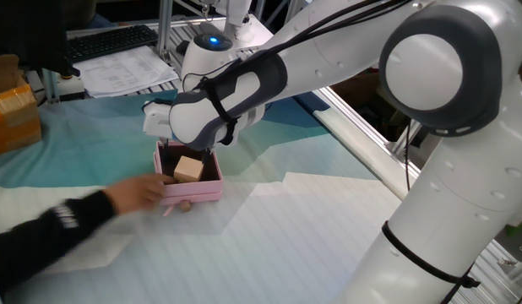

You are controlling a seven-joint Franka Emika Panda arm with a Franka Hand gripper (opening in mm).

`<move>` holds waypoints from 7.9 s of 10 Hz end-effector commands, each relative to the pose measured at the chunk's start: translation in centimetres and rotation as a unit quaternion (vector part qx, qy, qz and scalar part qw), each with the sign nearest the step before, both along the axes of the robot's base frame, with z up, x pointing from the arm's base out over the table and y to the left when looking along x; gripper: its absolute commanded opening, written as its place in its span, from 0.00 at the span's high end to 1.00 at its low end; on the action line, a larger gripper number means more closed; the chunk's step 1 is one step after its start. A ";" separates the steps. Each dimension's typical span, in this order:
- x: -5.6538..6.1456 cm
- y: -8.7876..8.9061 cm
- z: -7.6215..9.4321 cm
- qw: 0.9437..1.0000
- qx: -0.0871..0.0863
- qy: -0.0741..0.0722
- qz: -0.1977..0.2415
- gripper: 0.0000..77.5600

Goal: Take everything out of the gift box

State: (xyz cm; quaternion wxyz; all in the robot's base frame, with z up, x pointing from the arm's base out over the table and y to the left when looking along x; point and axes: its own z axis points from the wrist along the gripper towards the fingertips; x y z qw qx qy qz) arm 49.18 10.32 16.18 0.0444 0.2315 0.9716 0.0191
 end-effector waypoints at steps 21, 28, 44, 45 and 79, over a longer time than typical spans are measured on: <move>0.9 -1.8 -5.1 0.994 -0.002 0.000 -0.106 0.00; 0.8 -2.0 -6.0 0.994 -0.018 -0.005 -0.110 0.00; 0.8 -1.4 -2.8 0.995 -0.013 -0.001 -0.098 0.98; 0.8 -1.4 -2.6 0.995 -0.013 -0.002 -0.096 0.98; -0.7 7.0 6.1 0.997 0.001 0.011 -0.071 0.98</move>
